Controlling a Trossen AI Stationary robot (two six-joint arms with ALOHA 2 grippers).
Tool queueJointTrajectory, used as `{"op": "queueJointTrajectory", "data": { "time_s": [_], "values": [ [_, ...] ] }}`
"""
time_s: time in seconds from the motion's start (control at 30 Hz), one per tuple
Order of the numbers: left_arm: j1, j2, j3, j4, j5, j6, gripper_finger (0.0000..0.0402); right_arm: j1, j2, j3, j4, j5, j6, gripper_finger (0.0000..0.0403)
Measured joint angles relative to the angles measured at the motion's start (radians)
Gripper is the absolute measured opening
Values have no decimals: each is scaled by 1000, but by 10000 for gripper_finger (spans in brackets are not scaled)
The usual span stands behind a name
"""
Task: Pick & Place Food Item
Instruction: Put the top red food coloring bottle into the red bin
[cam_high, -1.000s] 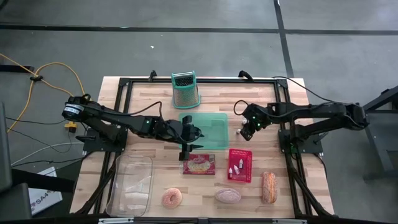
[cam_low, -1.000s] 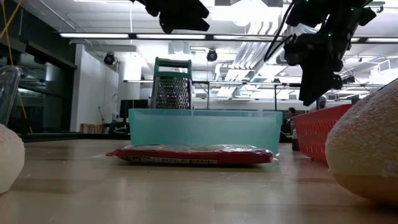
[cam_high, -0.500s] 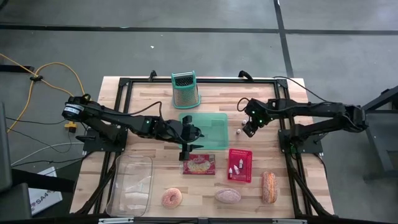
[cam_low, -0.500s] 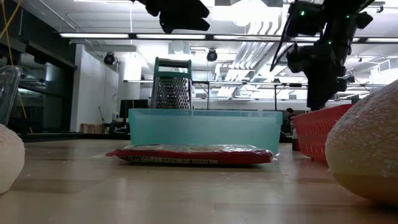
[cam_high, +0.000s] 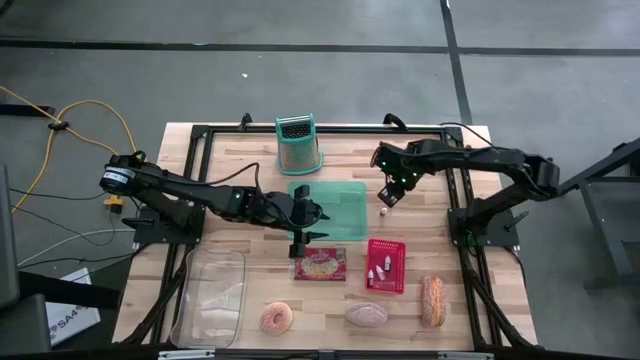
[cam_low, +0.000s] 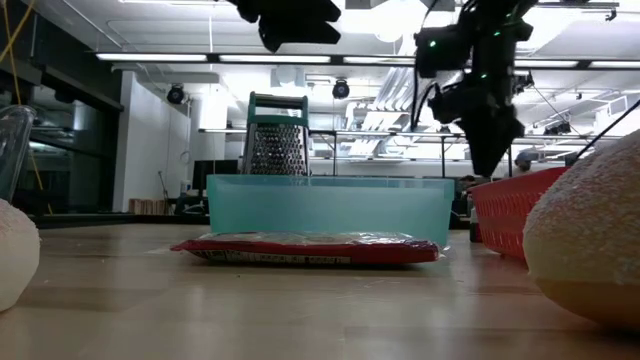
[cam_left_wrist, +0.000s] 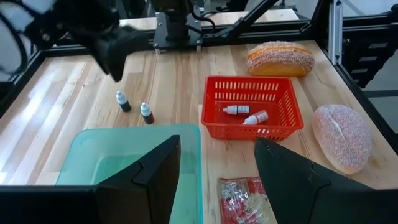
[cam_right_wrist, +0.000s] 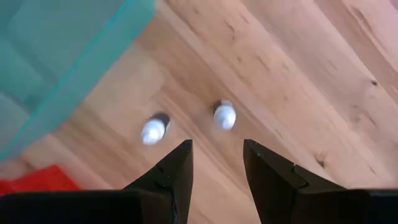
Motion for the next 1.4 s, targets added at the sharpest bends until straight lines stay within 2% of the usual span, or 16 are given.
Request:
{"op": "queueJointTrajectory", "data": {
  "time_s": [0.37,0.77,1.4],
  "values": [
    [0,0,0,14,0,0,198,-47,106,5,32,-16,-6,130],
    [0,0,0,14,0,0,198,-38,109,4,44,7,-5,130],
    [0,0,0,14,0,0,198,-33,109,-103,154,-4,-3,130]
  ]
}}
